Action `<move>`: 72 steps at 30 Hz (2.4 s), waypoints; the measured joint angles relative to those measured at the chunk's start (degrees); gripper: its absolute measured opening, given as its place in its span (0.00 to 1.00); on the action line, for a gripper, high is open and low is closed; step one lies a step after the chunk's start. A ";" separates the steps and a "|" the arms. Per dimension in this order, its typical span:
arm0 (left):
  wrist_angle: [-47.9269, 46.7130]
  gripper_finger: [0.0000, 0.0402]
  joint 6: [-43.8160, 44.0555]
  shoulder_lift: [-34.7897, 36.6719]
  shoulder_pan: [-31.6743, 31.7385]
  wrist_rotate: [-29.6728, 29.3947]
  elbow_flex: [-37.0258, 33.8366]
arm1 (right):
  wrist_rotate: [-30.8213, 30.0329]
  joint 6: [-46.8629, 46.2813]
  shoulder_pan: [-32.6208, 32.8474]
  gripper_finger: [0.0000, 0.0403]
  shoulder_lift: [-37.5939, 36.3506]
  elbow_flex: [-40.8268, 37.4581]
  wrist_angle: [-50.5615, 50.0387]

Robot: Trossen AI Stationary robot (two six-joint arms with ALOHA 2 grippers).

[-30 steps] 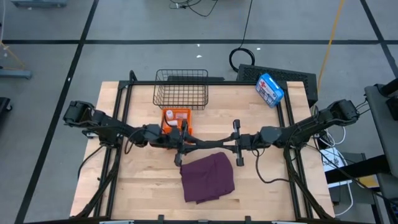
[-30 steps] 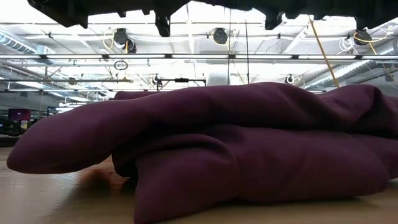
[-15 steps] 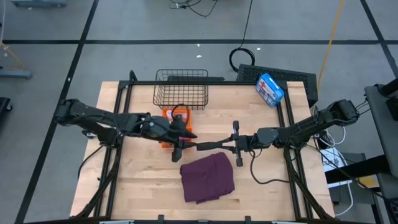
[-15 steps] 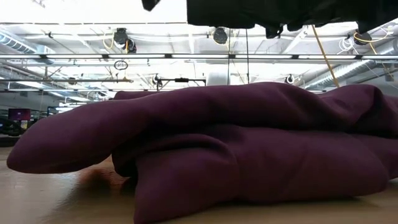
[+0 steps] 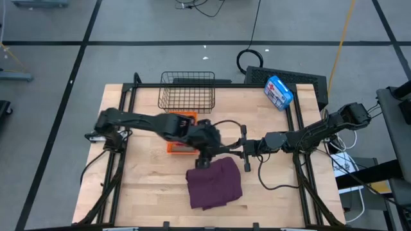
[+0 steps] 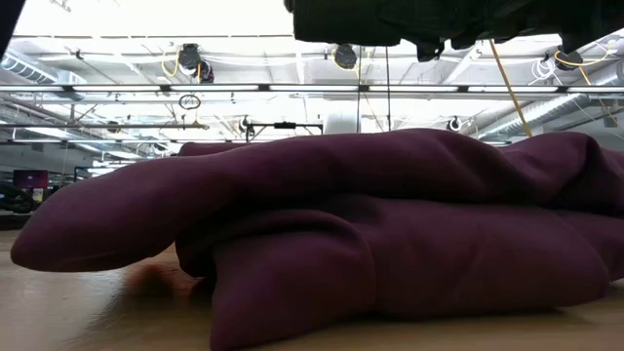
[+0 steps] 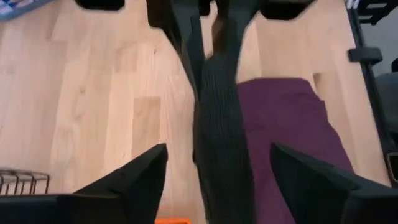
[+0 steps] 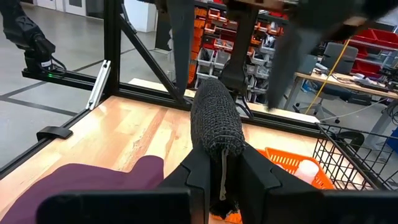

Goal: Pick & place medical supplies in basket/bin
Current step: Put the black bandage into the bottom orange bin

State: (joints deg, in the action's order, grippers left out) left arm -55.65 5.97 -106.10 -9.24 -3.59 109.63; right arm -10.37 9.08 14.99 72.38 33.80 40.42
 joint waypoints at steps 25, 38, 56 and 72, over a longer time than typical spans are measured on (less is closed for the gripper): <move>-3.09 0.54 2.12 -6.32 1.65 3.71 4.48 | 0.13 0.15 0.08 0.08 -0.02 0.02 0.04; -6.30 0.14 -0.15 -5.02 1.08 0.57 4.34 | -0.28 -3.70 0.06 0.26 -0.94 0.22 -1.95; 0.70 0.14 -4.72 14.58 -2.65 -8.65 -32.39 | 0.00 -6.84 0.12 0.47 -9.49 0.02 -14.99; 25.76 0.14 -10.20 20.94 8.36 3.89 -57.74 | -0.04 -6.27 0.10 0.43 -9.44 0.02 -14.49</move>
State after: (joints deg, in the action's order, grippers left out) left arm -29.90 -4.23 -85.17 -0.88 0.30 51.89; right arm -10.41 2.81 15.09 62.94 33.83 25.93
